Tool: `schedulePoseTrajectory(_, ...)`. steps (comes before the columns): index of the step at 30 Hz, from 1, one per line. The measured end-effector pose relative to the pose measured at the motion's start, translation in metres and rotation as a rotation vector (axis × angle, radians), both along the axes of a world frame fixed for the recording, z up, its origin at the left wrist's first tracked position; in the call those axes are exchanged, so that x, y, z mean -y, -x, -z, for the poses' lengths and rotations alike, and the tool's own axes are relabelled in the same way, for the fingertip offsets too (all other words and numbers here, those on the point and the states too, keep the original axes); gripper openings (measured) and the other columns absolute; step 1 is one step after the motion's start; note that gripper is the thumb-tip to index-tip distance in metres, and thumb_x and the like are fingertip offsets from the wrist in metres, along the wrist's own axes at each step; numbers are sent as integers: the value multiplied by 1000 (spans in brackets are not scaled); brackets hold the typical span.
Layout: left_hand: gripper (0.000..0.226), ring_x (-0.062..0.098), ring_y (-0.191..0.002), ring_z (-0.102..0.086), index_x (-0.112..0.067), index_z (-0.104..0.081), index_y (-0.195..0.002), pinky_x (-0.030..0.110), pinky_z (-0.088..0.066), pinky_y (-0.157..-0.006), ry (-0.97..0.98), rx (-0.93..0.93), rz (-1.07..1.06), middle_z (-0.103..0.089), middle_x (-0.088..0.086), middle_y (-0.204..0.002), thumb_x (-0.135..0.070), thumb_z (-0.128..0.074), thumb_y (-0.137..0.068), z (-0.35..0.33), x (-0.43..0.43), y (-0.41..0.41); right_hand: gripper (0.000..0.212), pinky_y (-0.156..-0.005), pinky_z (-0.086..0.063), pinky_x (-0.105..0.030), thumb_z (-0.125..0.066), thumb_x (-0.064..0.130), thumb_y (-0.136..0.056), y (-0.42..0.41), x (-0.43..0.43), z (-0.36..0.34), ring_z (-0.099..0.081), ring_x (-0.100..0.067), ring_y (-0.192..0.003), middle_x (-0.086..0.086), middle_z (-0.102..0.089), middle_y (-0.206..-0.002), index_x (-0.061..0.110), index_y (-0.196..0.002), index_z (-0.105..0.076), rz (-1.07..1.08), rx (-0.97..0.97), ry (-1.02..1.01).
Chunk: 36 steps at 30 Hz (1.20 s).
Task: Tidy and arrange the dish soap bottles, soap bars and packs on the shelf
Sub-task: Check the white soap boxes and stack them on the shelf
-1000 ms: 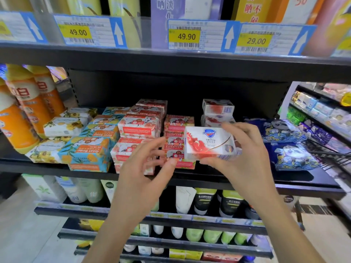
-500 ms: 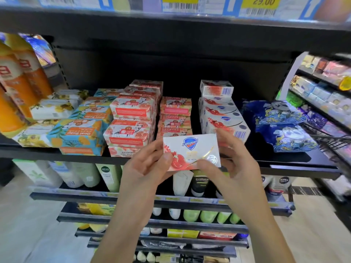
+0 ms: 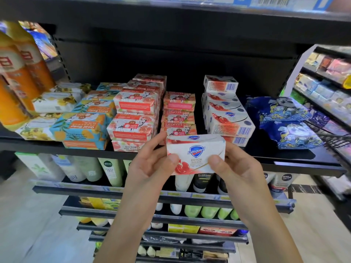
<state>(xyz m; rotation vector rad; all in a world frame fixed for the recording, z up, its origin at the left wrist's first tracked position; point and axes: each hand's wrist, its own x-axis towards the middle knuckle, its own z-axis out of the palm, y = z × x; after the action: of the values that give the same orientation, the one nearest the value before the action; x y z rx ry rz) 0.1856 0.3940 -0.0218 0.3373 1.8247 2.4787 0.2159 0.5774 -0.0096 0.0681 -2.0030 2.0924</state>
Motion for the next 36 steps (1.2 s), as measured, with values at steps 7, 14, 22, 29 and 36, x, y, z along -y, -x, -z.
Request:
schedulePoseTrajectory(7,65,26,-117,-69,-8,-66,-123,47,-55,-101,-8,35,49,-74,8,-122,-59,-59,-84,0,2,-3,43,-93,-55,-25,-68,11,-86,-1,-2,3,-67,-19,-119,-1,-74,-124,16,-128,-65,-61,-125,-40)
schedulePoseTrajectory(14,52,23,-110,-72,-7,-70,-116,39,-59,-94,-26,98,5,-77,8,-115,-49,-67,-86,1,0,-4,49,-95,-53,-25,-70,11,-86,-4,-2,6,-63,-19,-126,1,-71,-130,17,-134,-61,-86,-122,-61)
schedulePoseTrajectory(22,76,20,-111,-72,-7,-62,-131,41,-56,-101,2,91,-15,-77,5,-115,-53,-73,-71,5,3,-3,89,-107,-48,-52,-74,80,-67,-6,-3,8,-71,-21,-113,1,-70,-130,28,-138,-59,-70,134,-52)
schedulePoseTrajectory(29,56,21,-110,-73,-19,-66,-129,34,-58,-98,37,110,-5,-77,5,-114,-40,-77,-79,5,2,-5,55,-107,-48,-54,-78,60,-77,-7,1,3,-74,-23,-97,-3,-77,-113,24,-119,-72,19,190,-13)
schedulePoseTrajectory(36,61,17,-108,-73,-28,-65,-128,30,-57,-94,15,98,-16,-78,3,-110,-38,-83,-70,4,4,-6,81,-110,-46,-50,-88,62,-63,-6,-1,10,-67,-29,-120,-11,-72,-124,19,-129,-68,-39,130,110)
